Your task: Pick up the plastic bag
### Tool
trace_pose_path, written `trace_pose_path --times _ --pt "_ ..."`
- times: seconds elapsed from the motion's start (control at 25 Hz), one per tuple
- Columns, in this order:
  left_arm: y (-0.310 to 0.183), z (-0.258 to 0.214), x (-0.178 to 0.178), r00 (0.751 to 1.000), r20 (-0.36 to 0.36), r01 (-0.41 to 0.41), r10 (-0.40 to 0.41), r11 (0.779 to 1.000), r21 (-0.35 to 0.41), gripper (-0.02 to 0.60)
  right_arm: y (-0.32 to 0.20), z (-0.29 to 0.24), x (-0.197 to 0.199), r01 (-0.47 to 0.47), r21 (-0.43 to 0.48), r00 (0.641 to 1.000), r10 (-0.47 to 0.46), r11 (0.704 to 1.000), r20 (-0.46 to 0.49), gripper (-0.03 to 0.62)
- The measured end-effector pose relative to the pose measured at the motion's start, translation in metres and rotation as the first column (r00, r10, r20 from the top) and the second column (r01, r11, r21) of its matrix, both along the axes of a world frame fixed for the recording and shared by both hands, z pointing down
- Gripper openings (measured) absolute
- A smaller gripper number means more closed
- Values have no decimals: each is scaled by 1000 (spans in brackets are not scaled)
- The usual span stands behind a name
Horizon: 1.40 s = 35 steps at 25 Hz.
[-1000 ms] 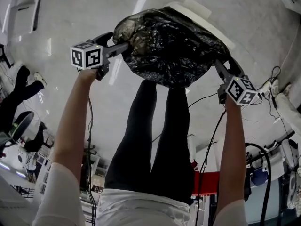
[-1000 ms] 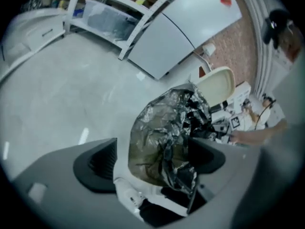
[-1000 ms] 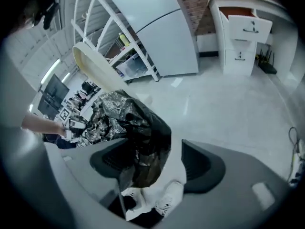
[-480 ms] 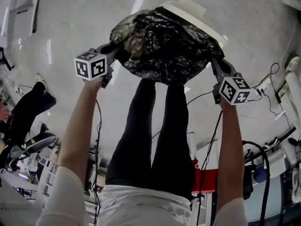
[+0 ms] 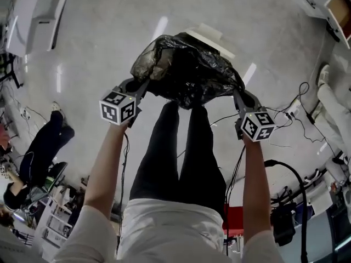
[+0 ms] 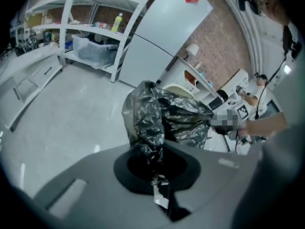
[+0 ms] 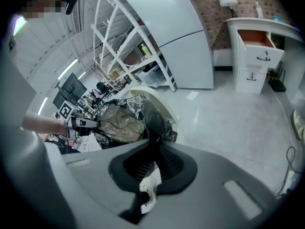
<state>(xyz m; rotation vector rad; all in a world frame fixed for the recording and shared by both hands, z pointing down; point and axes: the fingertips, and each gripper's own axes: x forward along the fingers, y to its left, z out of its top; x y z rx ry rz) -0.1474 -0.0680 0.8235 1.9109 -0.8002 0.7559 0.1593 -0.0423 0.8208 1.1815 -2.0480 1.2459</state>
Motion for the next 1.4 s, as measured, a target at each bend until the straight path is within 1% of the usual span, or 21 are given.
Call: trace_pose_path --times 0.12,0.32,0.48,0.8,0.92,1.12,1.24,1.4 --pt "7 -48 9 1000 2 3 -3 999 32 6 8 -42 -2 -5 23 1000 5 1000 0 5" --pt "27 -118 17 999 26 -47 45 997 68 6 22 -101 -5 -9 33 1000 9 999 -9 5" --pt "39 -174 15 997 22 -70 68 992 104 6 32 -153 -10 -3 53 1000 4 999 -23 5" --pt "66 -278 16 996 26 -91 88 982 166 6 61 -253 -22 54 117 998 -49 992 -43 5" --pt "76 -314 19 993 24 -116 114 973 200 6 72 -287 -23 47 158 998 -41 986 -40 5" --pt "88 -364 20 990 23 -142 141 955 259 6 84 -337 -21 10 222 1000 -4 975 -31 5" --pt "95 -393 23 990 19 -141 141 948 285 6 95 -361 -17 -16 252 1000 21 967 -17 5" --pt "99 -433 29 990 9 -138 143 932 334 6 98 -395 -10 -49 297 999 48 954 8 5"
